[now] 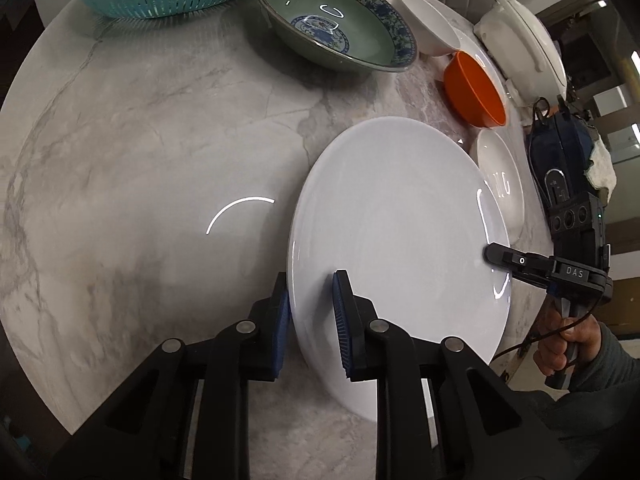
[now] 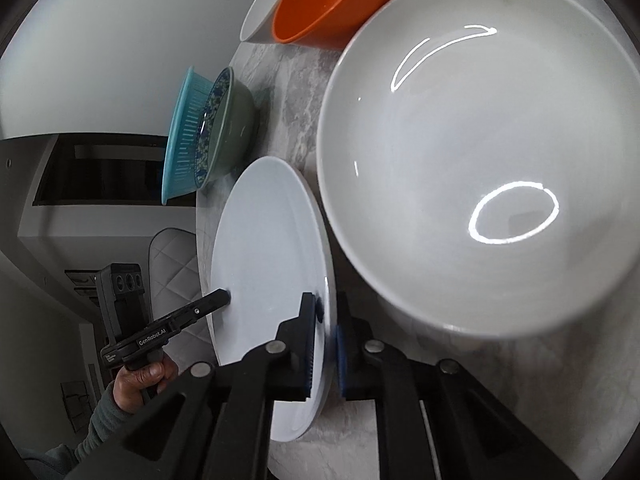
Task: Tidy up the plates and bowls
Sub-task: 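Grip the large white flat plate rim with the left tool while the right tool grips it too, then lift the large plate with both tools, set it down, open both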
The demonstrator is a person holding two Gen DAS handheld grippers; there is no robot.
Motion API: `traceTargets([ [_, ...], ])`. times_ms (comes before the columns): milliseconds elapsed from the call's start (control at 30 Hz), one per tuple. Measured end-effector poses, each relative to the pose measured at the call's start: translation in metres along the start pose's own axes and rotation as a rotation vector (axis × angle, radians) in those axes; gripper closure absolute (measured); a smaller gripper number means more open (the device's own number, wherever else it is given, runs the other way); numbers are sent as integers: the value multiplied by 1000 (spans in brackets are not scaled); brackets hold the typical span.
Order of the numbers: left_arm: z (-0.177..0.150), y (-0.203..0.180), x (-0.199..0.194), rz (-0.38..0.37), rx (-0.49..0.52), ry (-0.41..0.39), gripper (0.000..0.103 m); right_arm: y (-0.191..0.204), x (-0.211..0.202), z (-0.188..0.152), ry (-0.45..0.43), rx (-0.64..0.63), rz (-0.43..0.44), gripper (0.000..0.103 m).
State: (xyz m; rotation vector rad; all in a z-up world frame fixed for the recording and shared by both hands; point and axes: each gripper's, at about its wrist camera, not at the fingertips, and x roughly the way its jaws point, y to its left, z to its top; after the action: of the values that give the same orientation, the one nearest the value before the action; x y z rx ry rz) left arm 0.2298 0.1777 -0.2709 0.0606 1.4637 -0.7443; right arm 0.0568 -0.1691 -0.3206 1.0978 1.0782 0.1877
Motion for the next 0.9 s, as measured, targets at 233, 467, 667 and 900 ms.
traceTargets([
  [233,-97,-55,-18,15,-148,-76,85,9,-37,-29,108,-150,-13,92],
  [467,-178,-107,10,39,-267,-120,85,-26,-58,-52,197,-216,-39,91],
  [667,-191,-121,20,83,-314,-195,85,-35,-56,-46,225,-284,-34,91],
  [900,-189,-125,31,108,-290,-172,85,-37,-49,-45,237,-336,-61,90],
])
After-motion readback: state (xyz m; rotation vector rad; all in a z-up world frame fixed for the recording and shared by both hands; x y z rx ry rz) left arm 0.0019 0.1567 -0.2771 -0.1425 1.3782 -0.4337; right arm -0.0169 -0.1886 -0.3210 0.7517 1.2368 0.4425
